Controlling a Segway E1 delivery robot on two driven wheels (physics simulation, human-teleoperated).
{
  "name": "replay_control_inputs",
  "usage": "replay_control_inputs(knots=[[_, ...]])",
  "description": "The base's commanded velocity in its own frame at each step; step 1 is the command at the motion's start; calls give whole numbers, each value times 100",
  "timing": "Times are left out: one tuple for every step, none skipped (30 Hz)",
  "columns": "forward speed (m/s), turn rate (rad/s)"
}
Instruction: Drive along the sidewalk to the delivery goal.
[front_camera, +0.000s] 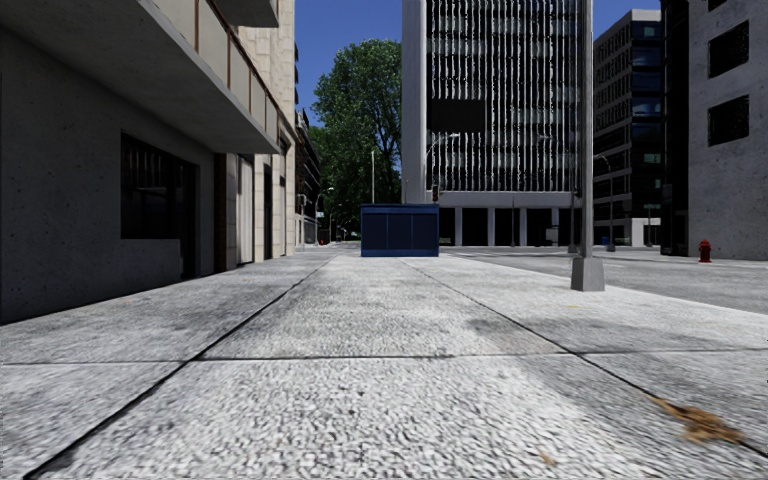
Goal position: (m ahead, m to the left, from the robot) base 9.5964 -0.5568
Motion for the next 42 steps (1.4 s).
replay_control_inputs(knots=[[186,0],[186,0],[186,0],[186,0],[186,0],[186,0],[186,0],[186,0],[186,0],[186,0],[186,0],[186,0],[186,0],[186,0],[186,0],[186,0],[186,0],[186,0],[186,0],[186,0],[186,0],[186,0],[186,0],[186,0],[186,-42],[186,-42],[186,-120],[186,-120],[186,-120],[186,-120],[186,-120],[186,-109],[186,-33],[186,-33],[186,0],[186,0],[186,0],[186,0],[186,0],[186,0],[186,0],[186,0]])
